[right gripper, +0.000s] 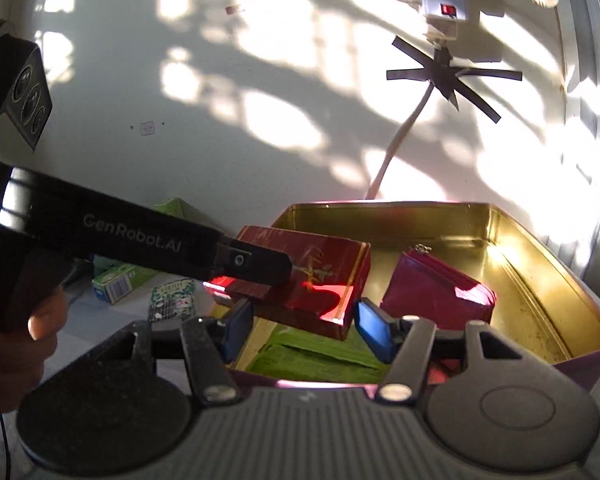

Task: Organize objects
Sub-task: 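Lower the red box into the tin and open the right gripper, then withdraw the right gripper and move it toward the silver-green box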

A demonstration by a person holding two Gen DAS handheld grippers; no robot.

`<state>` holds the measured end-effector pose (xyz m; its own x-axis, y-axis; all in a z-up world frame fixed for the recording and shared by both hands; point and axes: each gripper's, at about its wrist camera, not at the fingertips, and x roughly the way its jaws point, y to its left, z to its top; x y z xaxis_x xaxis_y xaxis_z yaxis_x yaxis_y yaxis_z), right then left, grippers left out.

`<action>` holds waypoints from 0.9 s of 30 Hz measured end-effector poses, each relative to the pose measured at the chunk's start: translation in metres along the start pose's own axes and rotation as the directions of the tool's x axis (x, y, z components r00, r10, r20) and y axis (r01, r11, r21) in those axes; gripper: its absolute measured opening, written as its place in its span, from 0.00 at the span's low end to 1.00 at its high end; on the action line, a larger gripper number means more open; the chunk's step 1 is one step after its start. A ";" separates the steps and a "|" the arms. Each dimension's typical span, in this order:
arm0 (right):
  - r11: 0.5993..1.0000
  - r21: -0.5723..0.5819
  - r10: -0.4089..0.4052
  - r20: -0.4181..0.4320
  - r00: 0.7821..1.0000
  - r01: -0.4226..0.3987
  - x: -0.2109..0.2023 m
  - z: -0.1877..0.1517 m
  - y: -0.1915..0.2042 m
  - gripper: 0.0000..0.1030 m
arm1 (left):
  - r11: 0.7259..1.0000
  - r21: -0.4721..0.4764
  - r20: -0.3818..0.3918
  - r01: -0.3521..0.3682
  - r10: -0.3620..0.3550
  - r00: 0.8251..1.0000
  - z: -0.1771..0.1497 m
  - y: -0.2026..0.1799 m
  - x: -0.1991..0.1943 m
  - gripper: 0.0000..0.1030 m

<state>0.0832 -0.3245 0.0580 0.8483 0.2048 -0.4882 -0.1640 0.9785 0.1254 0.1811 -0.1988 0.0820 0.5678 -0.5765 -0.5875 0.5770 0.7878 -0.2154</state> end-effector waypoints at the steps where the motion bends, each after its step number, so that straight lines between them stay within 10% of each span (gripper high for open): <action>1: 1.000 0.028 0.005 -0.029 1.000 -0.004 0.007 0.004 -0.012 0.56 | 1.000 -0.007 -0.019 0.003 -0.003 1.000 0.005 0.000 0.011 0.50; 10: 0.990 0.104 -0.073 -0.195 0.978 0.094 0.066 0.019 -0.074 0.54 | 0.996 0.013 -0.087 -0.093 0.094 0.992 0.028 -0.007 0.084 0.53; 13: 0.965 0.019 -0.258 -0.126 0.958 0.262 0.067 0.020 -0.071 0.58 | 0.991 -0.012 -0.051 -0.135 0.134 0.990 0.029 -0.003 0.078 0.57; 27: 0.979 0.144 -0.157 0.087 0.984 0.143 -0.030 -0.025 -0.027 0.61 | 0.979 0.046 0.099 -0.197 0.191 0.977 -0.021 -0.029 -0.014 0.58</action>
<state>0.0497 -0.3559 0.0477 0.9043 0.0455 -0.4245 0.0337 0.9836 0.1773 0.1445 -0.2091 0.0798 0.7231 -0.4337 -0.5376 0.4805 0.8750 -0.0596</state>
